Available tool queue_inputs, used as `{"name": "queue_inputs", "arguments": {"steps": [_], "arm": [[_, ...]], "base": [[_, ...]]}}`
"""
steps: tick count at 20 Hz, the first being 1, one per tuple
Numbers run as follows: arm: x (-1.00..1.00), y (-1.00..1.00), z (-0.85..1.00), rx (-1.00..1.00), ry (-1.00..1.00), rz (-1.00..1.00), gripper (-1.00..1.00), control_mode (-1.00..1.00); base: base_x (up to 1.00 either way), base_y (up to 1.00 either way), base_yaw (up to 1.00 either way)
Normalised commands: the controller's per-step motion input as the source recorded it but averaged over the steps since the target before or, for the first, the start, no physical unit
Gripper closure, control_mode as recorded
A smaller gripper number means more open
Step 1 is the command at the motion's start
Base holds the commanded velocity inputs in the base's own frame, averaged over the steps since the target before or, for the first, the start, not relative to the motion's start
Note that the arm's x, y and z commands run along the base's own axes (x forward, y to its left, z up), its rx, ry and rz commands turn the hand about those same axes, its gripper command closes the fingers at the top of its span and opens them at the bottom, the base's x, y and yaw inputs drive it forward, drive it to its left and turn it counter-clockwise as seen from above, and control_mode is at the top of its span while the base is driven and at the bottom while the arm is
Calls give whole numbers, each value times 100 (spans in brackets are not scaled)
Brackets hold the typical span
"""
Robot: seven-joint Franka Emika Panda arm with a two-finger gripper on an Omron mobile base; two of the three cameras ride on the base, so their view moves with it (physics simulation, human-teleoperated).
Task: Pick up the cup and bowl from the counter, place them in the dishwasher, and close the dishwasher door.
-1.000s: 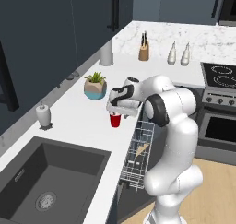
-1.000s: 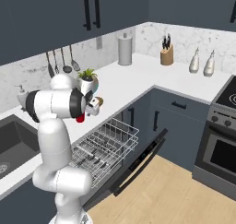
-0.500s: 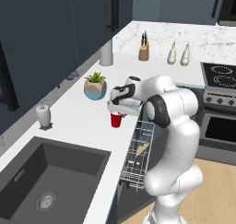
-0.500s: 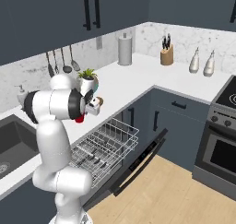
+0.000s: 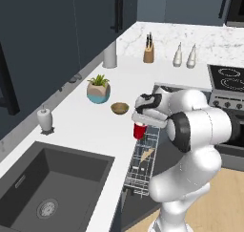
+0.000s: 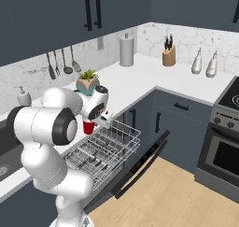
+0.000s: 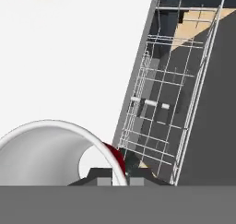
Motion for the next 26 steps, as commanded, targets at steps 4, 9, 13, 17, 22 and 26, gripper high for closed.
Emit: {"name": "queue_inputs", "arguments": {"steps": [4,9,13,17,22,26], "arm": [[-30,-90,0,3,-6,5,100,-100],[10,-67,-23,0,-9,24,100,-100],[45,-25,-49,0,-10,42,100,-100],[54,-6,-61,1,-13,42,100,-100],[48,0,-61,1,-18,31,100,-100],[26,34,-64,0,-19,18,100,-100]], "base": [[0,0,0],[0,0,0],[0,0,0],[0,0,0],[0,0,0],[0,0,0]]}}
